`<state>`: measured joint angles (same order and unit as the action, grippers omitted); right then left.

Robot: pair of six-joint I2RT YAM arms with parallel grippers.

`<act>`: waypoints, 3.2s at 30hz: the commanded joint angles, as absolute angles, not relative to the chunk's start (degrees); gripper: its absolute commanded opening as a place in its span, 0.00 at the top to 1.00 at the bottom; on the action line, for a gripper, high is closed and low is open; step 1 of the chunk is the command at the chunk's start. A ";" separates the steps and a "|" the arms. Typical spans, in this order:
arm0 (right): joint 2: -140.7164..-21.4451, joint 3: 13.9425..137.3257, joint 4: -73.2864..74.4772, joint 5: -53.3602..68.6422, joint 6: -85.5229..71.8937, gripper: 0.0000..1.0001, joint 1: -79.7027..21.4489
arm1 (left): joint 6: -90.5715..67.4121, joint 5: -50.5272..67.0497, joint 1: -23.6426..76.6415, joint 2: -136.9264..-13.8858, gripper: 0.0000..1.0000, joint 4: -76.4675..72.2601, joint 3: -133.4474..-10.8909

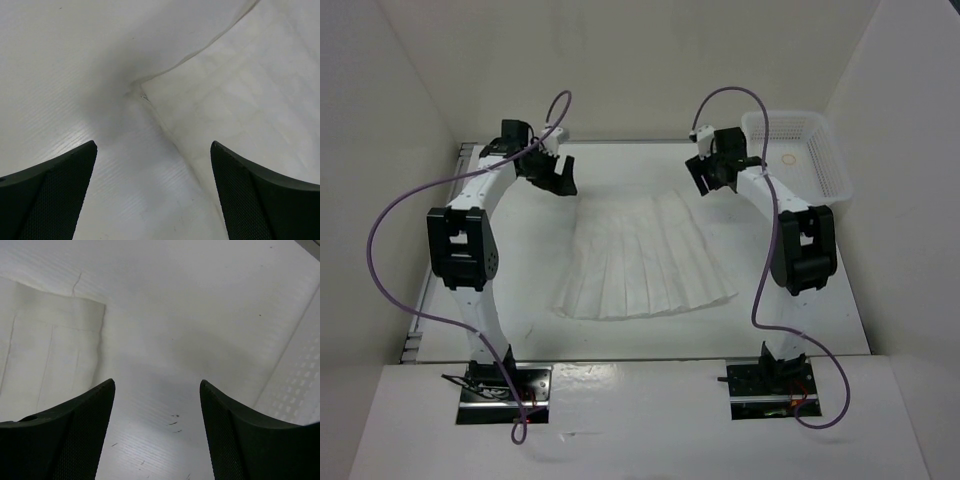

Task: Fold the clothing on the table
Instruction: Flatten the skirt out

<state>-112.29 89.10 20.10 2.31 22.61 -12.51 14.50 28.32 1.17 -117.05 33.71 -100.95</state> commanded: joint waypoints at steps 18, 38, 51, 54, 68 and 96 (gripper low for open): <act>-114.26 94.94 22.79 21.44 7.31 0.29 -3.27 | -2.81 37.35 -0.78 -120.85 0.12 28.56 -98.00; -129.37 106.95 29.34 26.10 7.03 0.31 0.27 | -5.54 35.51 -0.79 -123.57 0.11 27.77 -97.21; -129.90 109.86 31.02 26.54 9.40 0.30 -6.85 | -3.87 33.05 -0.79 -123.57 0.13 28.92 -96.68; -130.42 110.48 31.03 24.96 9.93 0.30 -8.26 | -3.87 33.05 -0.27 -123.57 0.13 28.92 -96.68; -132.10 112.76 31.55 20.05 12.39 0.32 -8.79 | -3.34 31.90 -0.26 -126.39 0.16 30.06 -99.67; -134.91 117.15 33.66 25.31 10.02 0.31 -7.91 | -3.87 33.05 0.26 -127.53 0.16 30.59 -100.55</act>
<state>-134.63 113.38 32.88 24.69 10.24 -7.18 -4.51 31.79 -0.12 -126.72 30.04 -98.80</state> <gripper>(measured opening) 0.690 0.844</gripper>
